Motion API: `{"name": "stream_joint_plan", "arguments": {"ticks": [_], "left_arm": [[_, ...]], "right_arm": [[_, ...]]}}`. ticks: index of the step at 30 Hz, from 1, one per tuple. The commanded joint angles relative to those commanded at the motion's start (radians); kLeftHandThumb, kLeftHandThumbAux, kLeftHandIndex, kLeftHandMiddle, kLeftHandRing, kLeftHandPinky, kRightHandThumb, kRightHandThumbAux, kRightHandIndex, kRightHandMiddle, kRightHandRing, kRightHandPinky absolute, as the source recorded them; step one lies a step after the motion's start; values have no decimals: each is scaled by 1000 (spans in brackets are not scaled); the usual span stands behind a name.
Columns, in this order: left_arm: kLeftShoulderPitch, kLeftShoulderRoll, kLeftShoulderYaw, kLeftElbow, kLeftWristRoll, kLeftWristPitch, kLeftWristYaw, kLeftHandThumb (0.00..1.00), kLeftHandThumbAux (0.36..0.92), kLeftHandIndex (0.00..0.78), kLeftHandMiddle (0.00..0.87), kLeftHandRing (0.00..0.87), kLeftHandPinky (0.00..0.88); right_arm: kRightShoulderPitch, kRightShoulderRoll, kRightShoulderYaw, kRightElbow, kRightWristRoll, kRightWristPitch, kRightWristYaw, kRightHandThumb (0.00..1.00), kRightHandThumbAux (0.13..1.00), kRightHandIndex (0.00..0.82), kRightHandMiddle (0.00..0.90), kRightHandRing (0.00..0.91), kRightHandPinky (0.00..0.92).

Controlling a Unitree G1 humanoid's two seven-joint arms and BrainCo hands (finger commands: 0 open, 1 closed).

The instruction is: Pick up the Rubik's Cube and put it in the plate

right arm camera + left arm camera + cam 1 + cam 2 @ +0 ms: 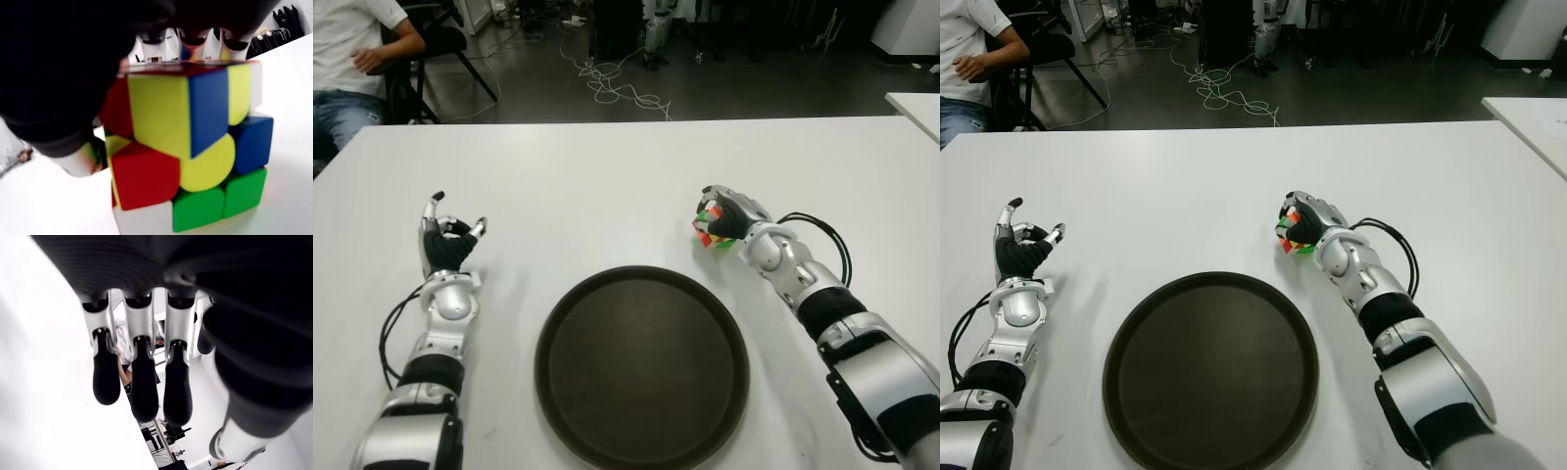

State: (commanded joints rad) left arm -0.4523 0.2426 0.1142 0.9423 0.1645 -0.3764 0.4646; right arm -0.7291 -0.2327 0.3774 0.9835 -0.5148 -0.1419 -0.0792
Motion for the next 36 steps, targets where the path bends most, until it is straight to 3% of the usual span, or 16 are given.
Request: {"name": "stream_joint_plan", "arguments": {"ticks": [3, 11, 36], "left_arm": [[1, 0, -1, -2, 1, 5, 0, 298, 790, 125, 483, 580, 626], [4, 1, -2, -10, 4, 10, -3, 315, 763, 135, 611, 705, 732], [3, -5, -2, -12, 5, 6, 4, 287, 785, 127, 703, 771, 779]], "right_arm": [[2, 2, -8, -2, 9, 2, 7, 715, 714, 435, 776, 776, 760], [5, -2, -9, -12, 15, -2, 6, 715, 714, 436, 779, 780, 757], [18, -13, -62, -58, 70, -21, 37, 710, 718, 436, 761, 768, 752]]}}
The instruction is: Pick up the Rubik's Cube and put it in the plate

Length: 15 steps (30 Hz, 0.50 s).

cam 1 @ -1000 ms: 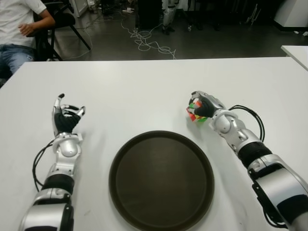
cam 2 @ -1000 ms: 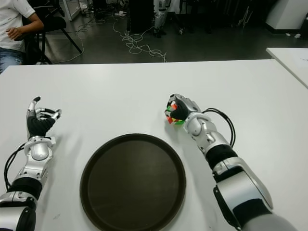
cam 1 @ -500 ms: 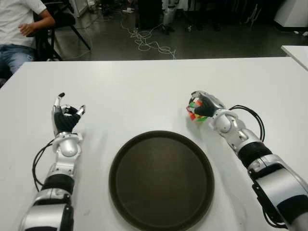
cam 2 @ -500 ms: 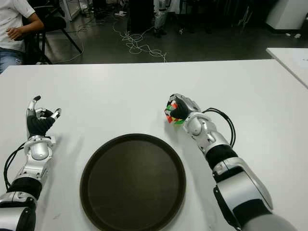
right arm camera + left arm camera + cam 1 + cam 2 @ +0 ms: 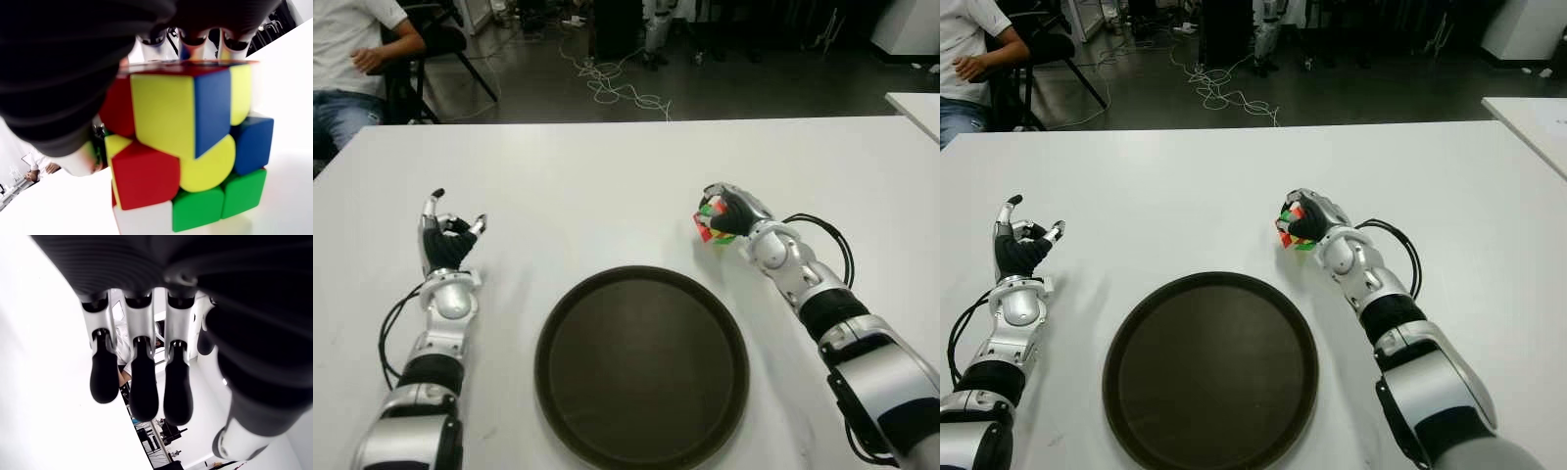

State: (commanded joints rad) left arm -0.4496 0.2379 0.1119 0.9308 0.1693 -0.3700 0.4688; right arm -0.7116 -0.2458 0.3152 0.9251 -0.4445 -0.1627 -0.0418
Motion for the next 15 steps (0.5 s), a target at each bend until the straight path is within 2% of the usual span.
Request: {"name": "stream_joint_plan", "arguments": {"ticks": [5, 12, 14, 15], "left_arm": [[-1, 1, 0, 2, 0, 2, 1, 293, 779, 122, 655, 730, 741], [-1, -2, 1, -1, 0, 2, 5, 307, 781, 129, 671, 743, 751], [0, -2, 1, -2, 0, 2, 6, 306, 782, 129, 648, 723, 731], [0, -3, 1, -2, 0, 2, 7, 307, 785, 128, 594, 672, 678]], "right_arm": [[11, -4, -30, -49, 36, 4, 35, 711, 717, 438, 789, 789, 775], [48, -17, -72, -191, 75, 41, 84, 712, 715, 439, 803, 800, 785], [63, -21, -83, -240, 87, 48, 98, 712, 715, 439, 804, 802, 787], [71, -22, -88, -262, 92, 51, 104, 712, 715, 439, 803, 803, 789]]}}
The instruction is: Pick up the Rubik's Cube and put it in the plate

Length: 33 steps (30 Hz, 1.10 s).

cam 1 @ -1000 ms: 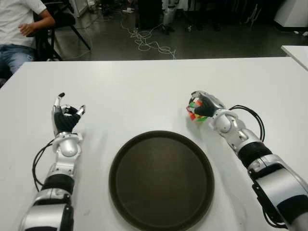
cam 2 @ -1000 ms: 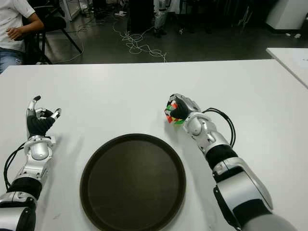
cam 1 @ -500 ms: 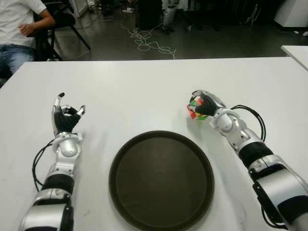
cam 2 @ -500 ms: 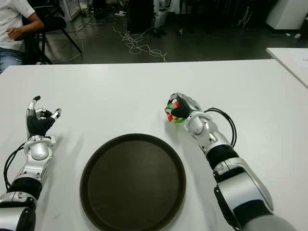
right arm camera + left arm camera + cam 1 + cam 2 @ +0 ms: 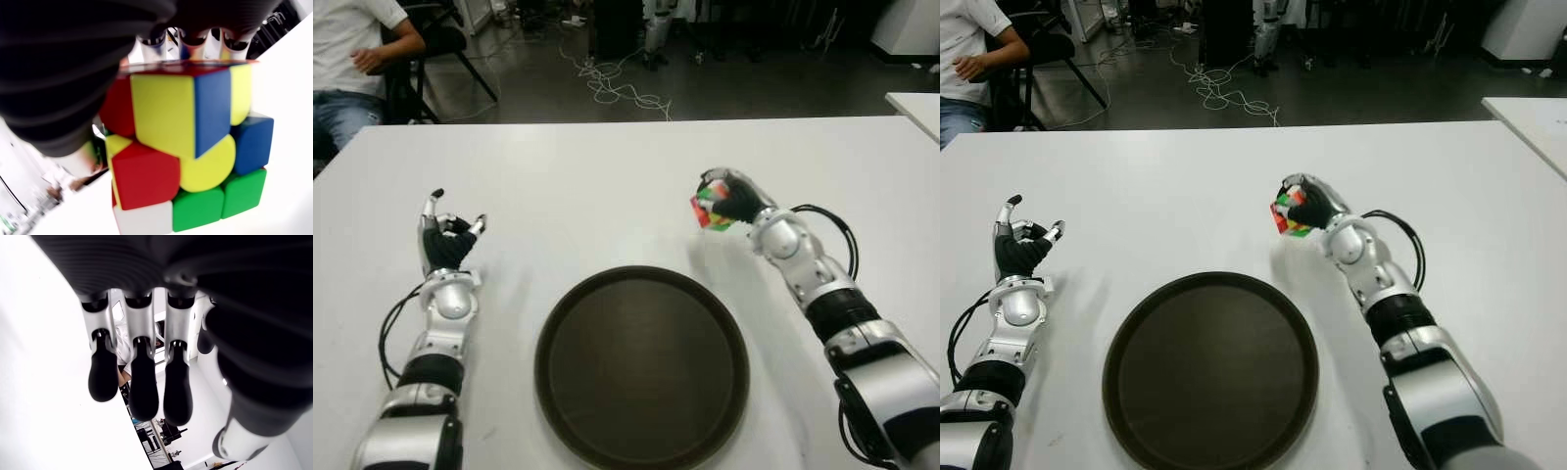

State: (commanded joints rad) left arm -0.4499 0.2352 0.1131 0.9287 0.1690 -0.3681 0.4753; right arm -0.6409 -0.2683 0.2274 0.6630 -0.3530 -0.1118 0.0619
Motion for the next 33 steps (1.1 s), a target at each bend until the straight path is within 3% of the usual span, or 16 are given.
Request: {"name": "stream_joint_plan", "arguments": {"ticks": [3, 5, 9, 12, 15, 18, 22, 27, 31, 33], "left_arm": [[-2, -1, 0, 1, -1, -1, 1, 320, 790, 131, 593, 671, 690], [-4, -1, -1, 3, 0, -1, 0, 321, 788, 131, 552, 630, 645], [-5, -1, -2, 6, -1, -2, -1, 323, 789, 128, 571, 652, 686], [-4, -2, -3, 6, 0, -3, -1, 322, 791, 128, 526, 603, 610], [-5, -1, -3, 8, 1, -2, 2, 312, 788, 129, 526, 603, 594], [-6, 0, -3, 11, 1, -2, 3, 297, 787, 133, 583, 661, 677], [-9, -1, -3, 15, 1, -2, 4, 288, 789, 132, 617, 693, 706], [-10, -2, -3, 14, 3, -1, 11, 297, 783, 130, 519, 609, 623], [-11, -3, -3, 13, 2, -1, 11, 317, 782, 136, 593, 678, 703], [-9, -2, -3, 11, 2, 1, 10, 312, 778, 133, 607, 690, 703]], "right_arm": [[25, -7, -25, -60, 38, -46, 26, 712, 716, 440, 802, 806, 795], [39, -7, -38, -93, 62, -60, 43, 712, 716, 440, 800, 806, 794], [75, 8, -60, -168, 113, -74, 75, 710, 716, 439, 794, 805, 793], [94, 17, -73, -209, 150, -79, 101, 709, 716, 438, 789, 803, 791], [108, 28, -88, -236, 201, -87, 140, 707, 716, 438, 785, 800, 790], [119, 37, -100, -262, 243, -89, 174, 706, 716, 438, 785, 801, 792], [131, 44, -106, -299, 276, -75, 209, 706, 715, 438, 787, 805, 794], [145, 55, -111, -341, 317, -47, 251, 707, 715, 438, 788, 808, 798], [158, 67, -114, -381, 352, -6, 286, 708, 714, 438, 791, 808, 799], [165, 72, -111, -405, 377, 35, 317, 707, 715, 438, 794, 810, 800]]}}
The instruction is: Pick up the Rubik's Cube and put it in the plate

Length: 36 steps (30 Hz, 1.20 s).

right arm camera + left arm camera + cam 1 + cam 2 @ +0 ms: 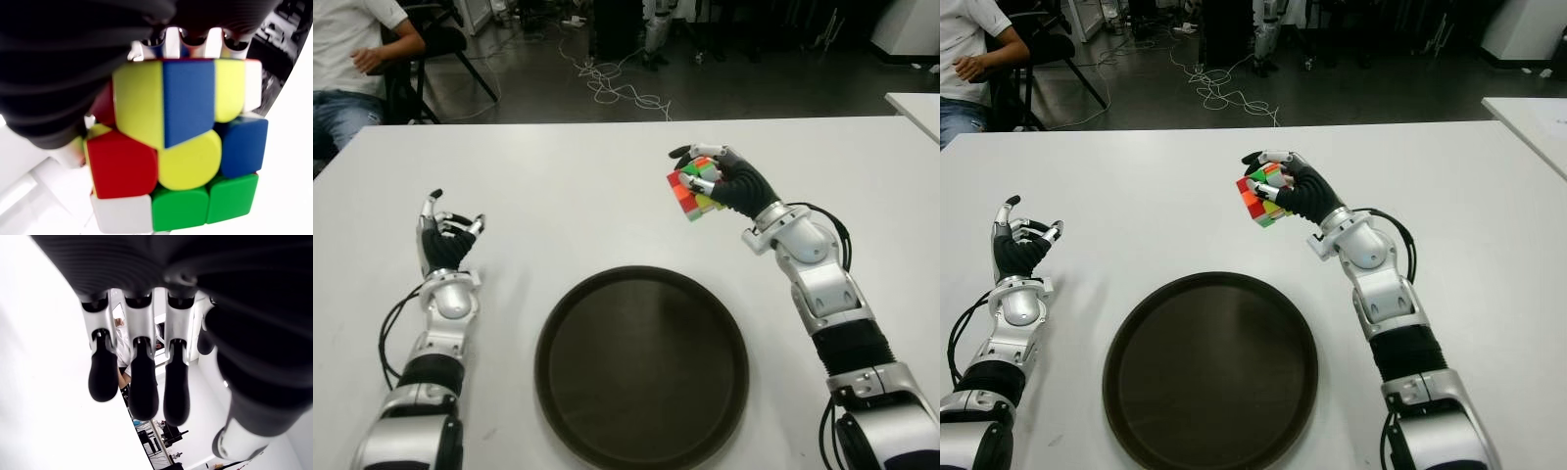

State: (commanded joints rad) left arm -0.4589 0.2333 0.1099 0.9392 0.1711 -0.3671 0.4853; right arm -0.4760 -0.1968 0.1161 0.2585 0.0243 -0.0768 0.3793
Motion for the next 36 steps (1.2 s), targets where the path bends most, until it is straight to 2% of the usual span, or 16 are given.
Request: {"name": "stream_joint_plan", "arguments": {"ticks": [5, 7, 10, 15, 19, 23, 31, 36], "left_arm": [[0, 1, 0, 2, 0, 3, -1, 302, 779, 128, 587, 674, 683], [0, 1, 0, 3, -1, 3, -4, 300, 781, 128, 589, 675, 690], [0, 0, 1, 3, -3, 2, -6, 308, 786, 129, 624, 707, 730], [1, -1, 1, 4, -3, -3, -4, 322, 791, 129, 647, 719, 715], [2, -2, 0, 3, 0, -6, -1, 321, 788, 129, 665, 731, 723], [3, -3, -2, 0, 1, -6, 0, 320, 786, 130, 532, 625, 612], [2, -3, -2, -2, 3, -5, 2, 325, 782, 135, 469, 545, 584], [3, 1, -5, -4, 4, -4, -2, 325, 789, 134, 496, 591, 617]], "right_arm": [[9, 2, 8, -43, 25, 80, 44, 706, 716, 438, 799, 814, 800], [13, 15, 23, -68, 47, 143, 73, 706, 716, 438, 800, 814, 800], [19, 36, 41, -93, 84, 225, 113, 706, 718, 437, 792, 808, 802], [24, 40, 54, -141, 121, 313, 161, 707, 718, 437, 788, 804, 801], [21, 35, 56, -170, 145, 362, 202, 707, 718, 438, 790, 804, 800], [23, 30, 61, -195, 158, 387, 233, 707, 718, 439, 795, 808, 803], [42, 26, 74, -237, 154, 424, 243, 707, 718, 439, 794, 803, 790], [56, 25, 79, -274, 183, 484, 261, 706, 718, 440, 802, 807, 794]]}}
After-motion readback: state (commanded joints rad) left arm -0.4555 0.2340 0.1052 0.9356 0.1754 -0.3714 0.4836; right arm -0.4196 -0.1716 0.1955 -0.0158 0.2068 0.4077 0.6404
